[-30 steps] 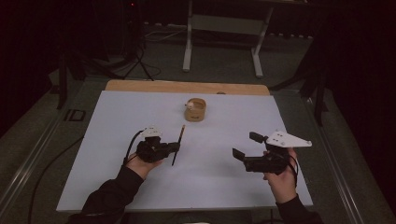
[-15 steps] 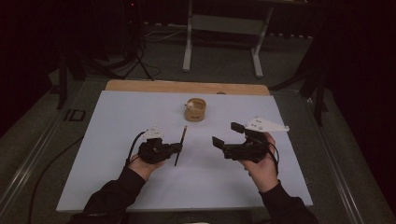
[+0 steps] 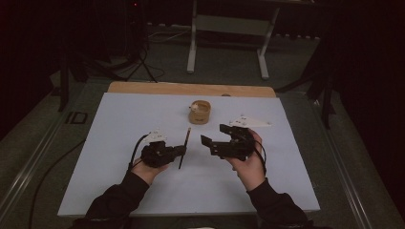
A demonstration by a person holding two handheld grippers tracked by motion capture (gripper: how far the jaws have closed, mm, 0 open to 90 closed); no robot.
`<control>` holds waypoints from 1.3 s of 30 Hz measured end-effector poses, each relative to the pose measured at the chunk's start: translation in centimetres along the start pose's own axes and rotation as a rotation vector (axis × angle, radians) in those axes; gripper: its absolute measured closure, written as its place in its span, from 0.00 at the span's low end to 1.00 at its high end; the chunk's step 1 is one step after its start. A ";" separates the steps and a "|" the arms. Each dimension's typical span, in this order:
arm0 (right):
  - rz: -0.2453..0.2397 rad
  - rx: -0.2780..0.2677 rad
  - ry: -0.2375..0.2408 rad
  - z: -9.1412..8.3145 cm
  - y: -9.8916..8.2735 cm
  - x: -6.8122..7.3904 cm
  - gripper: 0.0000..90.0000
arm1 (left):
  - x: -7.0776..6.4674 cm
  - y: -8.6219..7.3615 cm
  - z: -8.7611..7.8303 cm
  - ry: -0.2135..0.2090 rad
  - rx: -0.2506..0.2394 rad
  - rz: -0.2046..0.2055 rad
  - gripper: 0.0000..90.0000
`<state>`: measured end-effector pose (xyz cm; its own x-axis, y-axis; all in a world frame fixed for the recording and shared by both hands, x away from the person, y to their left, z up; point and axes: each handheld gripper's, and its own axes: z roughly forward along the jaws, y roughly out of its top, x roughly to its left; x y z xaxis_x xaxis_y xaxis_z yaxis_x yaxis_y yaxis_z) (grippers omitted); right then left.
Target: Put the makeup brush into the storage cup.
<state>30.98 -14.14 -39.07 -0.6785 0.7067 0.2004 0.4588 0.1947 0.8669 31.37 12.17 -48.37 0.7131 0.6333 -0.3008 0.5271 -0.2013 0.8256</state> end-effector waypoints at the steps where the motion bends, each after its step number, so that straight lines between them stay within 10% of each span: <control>1: 0.009 0.009 -0.006 0.3 0.0 0.2 0.24 | -0.1 0.0 0.0 0.004 -0.005 0.002 0.95; 30: 0.131 0.099 -0.014 6.2 -1.3 1.7 0.62 | -0.8 0.1 -0.1 -0.020 -0.032 0.024 0.95; 39: 0.150 0.109 0.015 6.7 -1.5 1.6 0.89 | -0.9 0.0 0.2 -0.029 -0.013 0.027 0.95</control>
<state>33.05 -8.81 -43.13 -0.6060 0.7231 0.3315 0.6144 0.1608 0.7724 30.83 11.44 -48.21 0.7399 0.6061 -0.2920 0.5019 -0.2082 0.8395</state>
